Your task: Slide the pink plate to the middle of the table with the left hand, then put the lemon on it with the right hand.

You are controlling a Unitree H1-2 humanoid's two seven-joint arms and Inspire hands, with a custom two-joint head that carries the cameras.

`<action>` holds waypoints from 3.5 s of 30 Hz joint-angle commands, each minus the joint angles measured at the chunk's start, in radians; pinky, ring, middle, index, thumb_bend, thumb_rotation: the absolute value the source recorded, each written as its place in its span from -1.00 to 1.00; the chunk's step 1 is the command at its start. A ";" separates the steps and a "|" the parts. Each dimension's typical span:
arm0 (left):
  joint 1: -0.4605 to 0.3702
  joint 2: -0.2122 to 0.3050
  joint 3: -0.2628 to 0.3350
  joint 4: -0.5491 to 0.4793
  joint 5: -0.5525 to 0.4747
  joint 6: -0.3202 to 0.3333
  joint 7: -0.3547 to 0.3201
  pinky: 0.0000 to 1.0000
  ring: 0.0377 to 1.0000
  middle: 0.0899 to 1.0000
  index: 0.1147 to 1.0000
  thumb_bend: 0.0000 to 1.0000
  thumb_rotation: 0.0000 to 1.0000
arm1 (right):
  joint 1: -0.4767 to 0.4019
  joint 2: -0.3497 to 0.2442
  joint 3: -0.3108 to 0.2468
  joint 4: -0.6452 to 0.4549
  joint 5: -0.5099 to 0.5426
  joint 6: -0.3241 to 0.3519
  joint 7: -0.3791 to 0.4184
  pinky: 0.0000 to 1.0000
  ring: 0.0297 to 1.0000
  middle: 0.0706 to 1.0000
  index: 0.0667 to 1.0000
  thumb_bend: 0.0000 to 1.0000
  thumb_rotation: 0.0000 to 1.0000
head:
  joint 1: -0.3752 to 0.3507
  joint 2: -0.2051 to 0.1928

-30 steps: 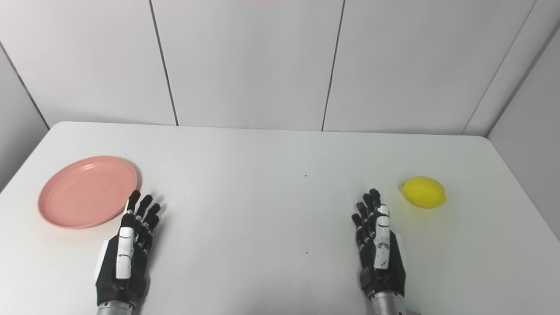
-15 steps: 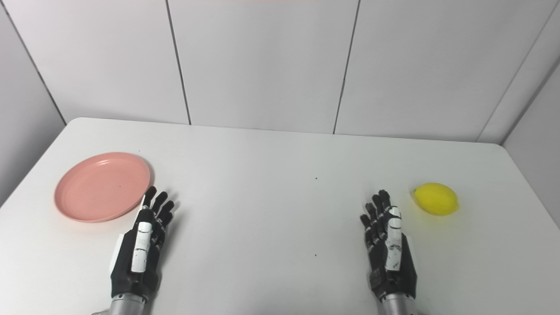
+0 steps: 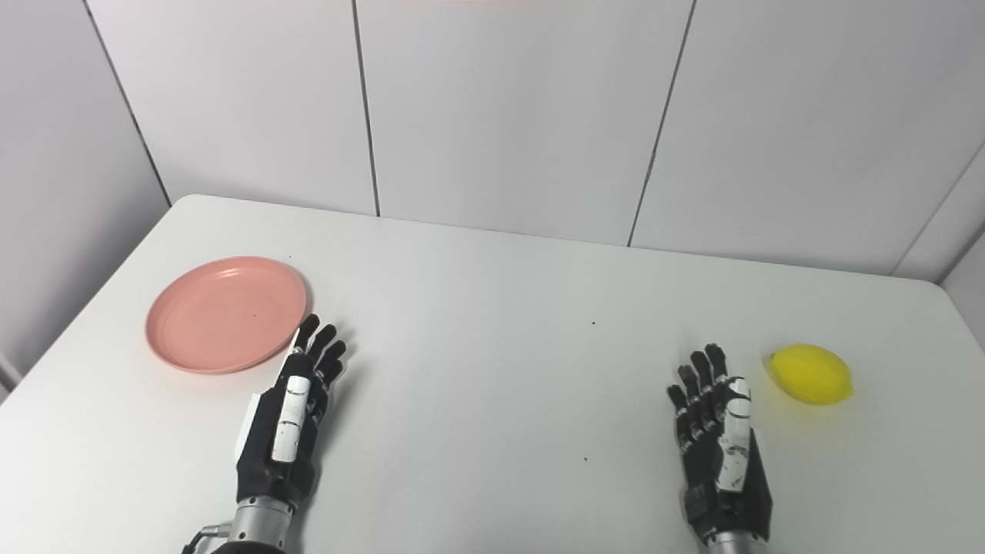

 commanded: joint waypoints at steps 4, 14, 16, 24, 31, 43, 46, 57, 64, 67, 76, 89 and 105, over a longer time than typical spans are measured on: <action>0.047 -0.022 -0.011 0.111 0.007 -0.038 0.006 0.96 0.88 0.91 0.88 0.41 0.71 | 0.045 -0.001 -0.011 0.078 -0.008 0.027 -0.019 1.00 1.00 1.00 1.00 0.48 0.95 | 0.006 -0.015; 0.044 -0.020 -0.011 0.137 0.004 -0.066 0.002 0.97 0.87 0.90 0.88 0.39 0.72 | 0.046 0.000 -0.015 0.090 0.010 0.026 -0.007 1.00 1.00 1.00 1.00 0.47 0.94 | 0.008 -0.031; 0.043 -0.020 -0.012 0.141 0.004 -0.072 0.002 0.96 0.87 0.91 0.88 0.38 0.72 | 0.045 -0.002 -0.013 0.094 0.009 0.026 -0.005 1.00 1.00 1.00 1.00 0.46 0.96 | 0.008 -0.032; 0.038 -0.022 -0.008 0.161 0.006 -0.080 0.005 0.95 0.86 0.90 0.87 0.37 0.71 | 0.043 -0.003 -0.011 0.106 0.008 0.021 -0.003 1.00 1.00 1.00 1.00 0.44 1.00 | 0.017 -0.050; 0.039 -0.019 -0.006 0.167 0.003 -0.085 0.003 0.96 0.87 0.90 0.87 0.40 0.70 | 0.045 0.007 -0.011 0.101 0.005 0.027 -0.014 1.00 1.00 1.00 1.00 0.39 1.00 | 0.010 -0.063; 0.040 -0.018 -0.011 0.170 0.009 -0.086 0.002 0.95 0.87 0.90 0.89 0.39 0.71 | 0.046 0.001 -0.008 0.102 -0.003 0.024 -0.010 1.00 1.00 1.00 1.00 0.39 1.00 | 0.024 -0.071; 0.039 -0.020 -0.012 0.171 0.011 -0.089 0.004 0.95 0.87 0.90 0.89 0.36 0.70 | 0.043 -0.005 -0.008 0.112 0.002 0.012 0.004 1.00 1.00 1.00 1.00 0.37 1.00 | 0.024 -0.067; 0.052 -0.015 -0.014 0.135 -0.005 -0.072 -0.008 0.96 0.87 0.89 0.89 0.48 0.67 | 0.048 0.010 -0.009 0.094 0.003 0.025 -0.015 1.00 0.98 1.00 1.00 0.40 0.99 | 0.012 -0.061; 0.069 -0.009 -0.016 0.034 -0.029 -0.013 -0.014 0.88 0.84 0.87 0.91 0.68 0.66 | 0.046 0.005 -0.005 0.095 -0.001 0.015 -0.006 1.00 1.00 1.00 1.00 0.41 1.00 | 0.021 -0.063; 0.074 -0.004 -0.015 -0.020 -0.029 0.028 -0.009 0.83 0.81 0.83 0.89 0.60 0.69 | 0.047 0.003 0.001 0.099 -0.007 0.003 0.001 1.00 1.00 1.00 1.00 0.41 1.00 | 0.023 -0.064; 0.043 0.020 0.008 -0.156 -0.042 0.134 -0.010 0.81 0.80 0.82 0.87 0.51 0.74 | 0.050 0.017 0.018 0.084 -0.015 0.000 0.000 1.00 1.00 1.00 1.00 0.44 1.00 | 0.010 -0.065; -0.065 0.069 0.041 -0.351 -0.088 0.383 -0.024 0.85 0.83 0.85 0.88 0.53 0.80 | 0.043 0.028 0.030 0.095 -0.031 -0.012 0.004 1.00 1.00 1.00 1.00 0.45 1.00 | 0.010 -0.072; -0.258 0.324 0.133 -0.417 -0.440 0.550 0.078 0.95 0.90 0.91 0.95 0.75 0.74 | 0.044 0.035 0.045 0.082 -0.060 0.013 -0.004 1.00 1.00 1.00 1.00 0.41 1.00 | -0.007 -0.059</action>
